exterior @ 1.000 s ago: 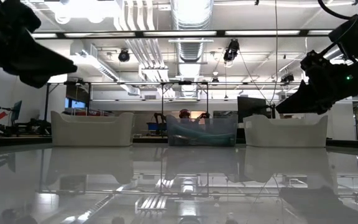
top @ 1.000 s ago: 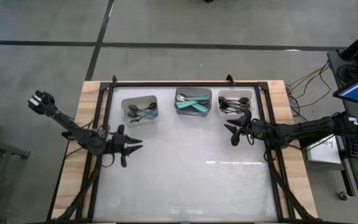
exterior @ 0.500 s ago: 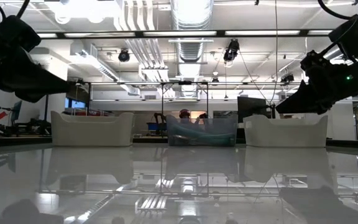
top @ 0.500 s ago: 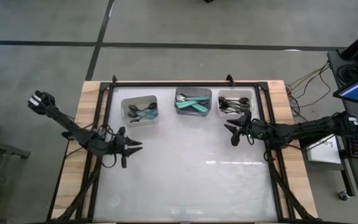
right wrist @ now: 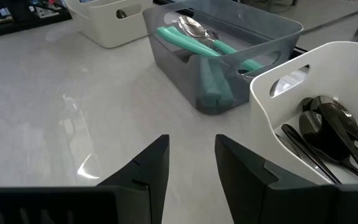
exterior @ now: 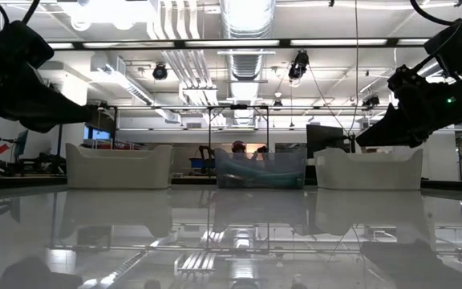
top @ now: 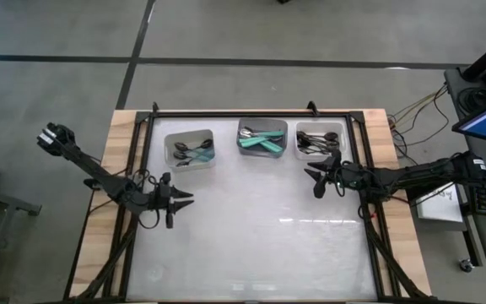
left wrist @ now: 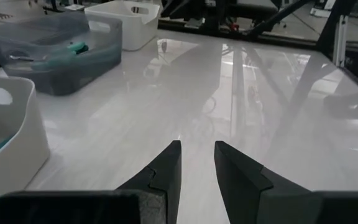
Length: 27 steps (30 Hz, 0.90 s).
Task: Sort silverware by color (type)
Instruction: Return to Home Position
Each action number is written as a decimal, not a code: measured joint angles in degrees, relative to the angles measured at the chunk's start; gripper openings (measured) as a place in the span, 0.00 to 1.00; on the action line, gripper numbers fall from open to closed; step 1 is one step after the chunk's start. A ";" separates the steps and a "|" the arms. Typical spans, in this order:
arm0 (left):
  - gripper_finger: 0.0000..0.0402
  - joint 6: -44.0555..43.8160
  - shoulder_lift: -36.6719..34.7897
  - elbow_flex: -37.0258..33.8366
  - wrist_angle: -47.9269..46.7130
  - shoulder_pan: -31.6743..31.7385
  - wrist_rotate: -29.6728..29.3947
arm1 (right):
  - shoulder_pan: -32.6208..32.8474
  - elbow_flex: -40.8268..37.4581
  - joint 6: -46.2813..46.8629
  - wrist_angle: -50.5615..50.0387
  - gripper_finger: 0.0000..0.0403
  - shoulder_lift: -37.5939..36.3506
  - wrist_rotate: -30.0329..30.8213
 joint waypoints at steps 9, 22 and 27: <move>0.20 0.00 -10.57 -0.24 -0.22 0.46 -0.05 | 0.00 -0.02 0.00 -0.02 0.30 -0.02 0.02; 0.20 0.00 -33.37 -0.50 -0.41 5.82 -0.11 | -0.04 -0.02 0.00 -0.04 0.30 -9.56 0.04; 0.20 0.00 -38.62 -0.52 -0.47 8.18 -0.11 | -0.49 -0.02 -0.02 -0.02 0.30 -15.29 0.01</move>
